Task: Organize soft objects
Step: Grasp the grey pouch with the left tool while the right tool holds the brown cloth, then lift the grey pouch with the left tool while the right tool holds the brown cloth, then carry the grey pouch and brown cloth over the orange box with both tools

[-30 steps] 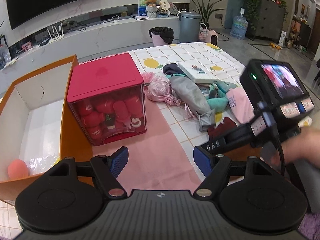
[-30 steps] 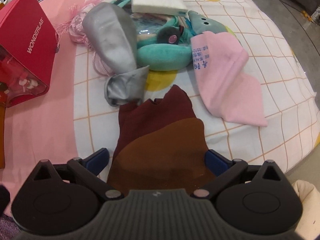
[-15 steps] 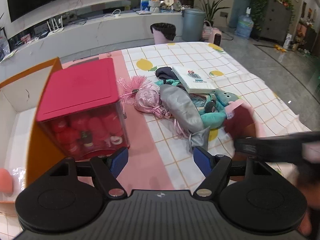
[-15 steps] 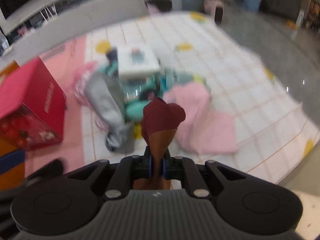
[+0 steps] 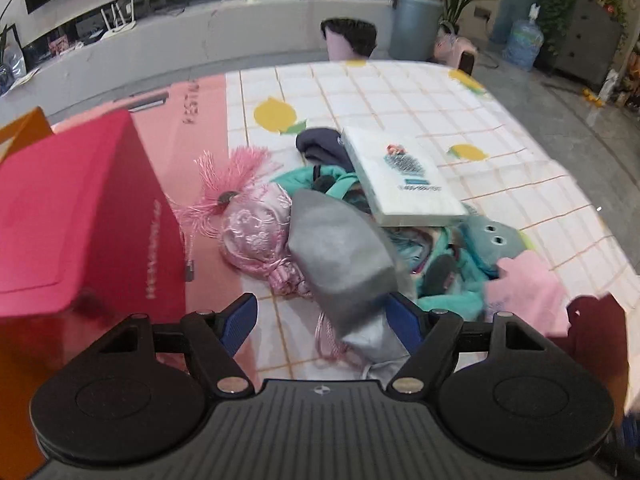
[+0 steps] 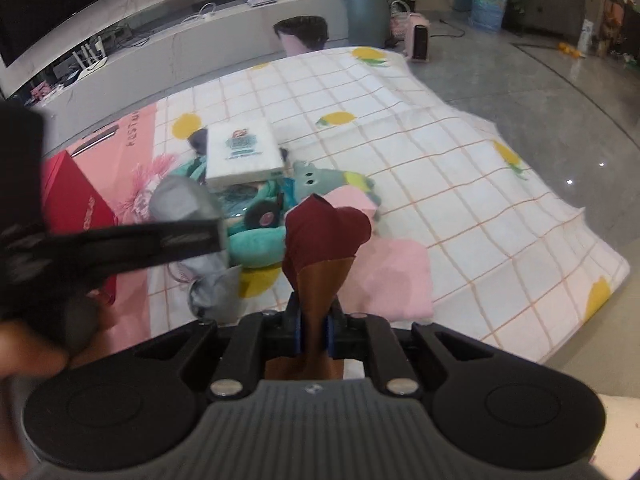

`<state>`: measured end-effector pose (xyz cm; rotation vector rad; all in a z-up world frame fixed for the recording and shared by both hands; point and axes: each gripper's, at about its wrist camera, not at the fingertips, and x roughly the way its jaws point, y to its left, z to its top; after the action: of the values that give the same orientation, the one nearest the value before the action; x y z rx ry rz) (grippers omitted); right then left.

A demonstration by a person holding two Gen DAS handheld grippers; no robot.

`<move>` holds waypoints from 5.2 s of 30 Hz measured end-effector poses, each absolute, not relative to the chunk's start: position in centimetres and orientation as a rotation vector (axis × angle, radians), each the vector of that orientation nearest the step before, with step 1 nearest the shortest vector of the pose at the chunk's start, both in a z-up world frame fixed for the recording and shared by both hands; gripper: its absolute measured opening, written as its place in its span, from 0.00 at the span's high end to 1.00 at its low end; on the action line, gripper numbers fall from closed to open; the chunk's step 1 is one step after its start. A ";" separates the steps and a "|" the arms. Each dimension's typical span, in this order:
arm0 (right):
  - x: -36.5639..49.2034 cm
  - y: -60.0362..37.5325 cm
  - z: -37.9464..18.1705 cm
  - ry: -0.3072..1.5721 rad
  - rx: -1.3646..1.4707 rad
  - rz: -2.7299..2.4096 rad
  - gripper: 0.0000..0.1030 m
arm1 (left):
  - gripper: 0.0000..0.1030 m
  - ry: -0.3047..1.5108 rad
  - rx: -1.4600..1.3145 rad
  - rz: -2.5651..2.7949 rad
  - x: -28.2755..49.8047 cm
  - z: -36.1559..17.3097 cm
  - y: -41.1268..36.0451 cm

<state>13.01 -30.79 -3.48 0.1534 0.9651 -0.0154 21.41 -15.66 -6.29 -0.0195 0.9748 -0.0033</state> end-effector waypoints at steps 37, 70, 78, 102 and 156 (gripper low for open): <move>13.0 -29.8 -4.5 1.012 0.097 0.038 0.90 | 0.22 0.959 0.145 -0.155 12.7 -4.9 -13.5; 12.9 -28.7 -4.9 1.037 0.046 0.074 0.84 | 0.98 1.029 -0.052 -0.018 8.1 -3.8 -7.6; 12.6 -27.6 -4.3 1.016 -0.005 0.110 0.86 | 0.98 0.991 -0.069 -0.012 7.7 -2.9 -7.4; 11.8 -22.6 3.6 0.694 -0.107 -0.028 0.85 | 0.98 0.771 -0.084 -0.047 8.3 8.5 -2.6; 14.6 3.8 -3.0 0.814 -0.311 0.567 0.85 | 0.68 1.007 -0.116 0.264 13.0 -1.8 15.1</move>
<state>14.58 3.76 -3.04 -0.3111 0.8143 0.5670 13.05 15.07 -1.77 -0.1160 1.0067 0.2639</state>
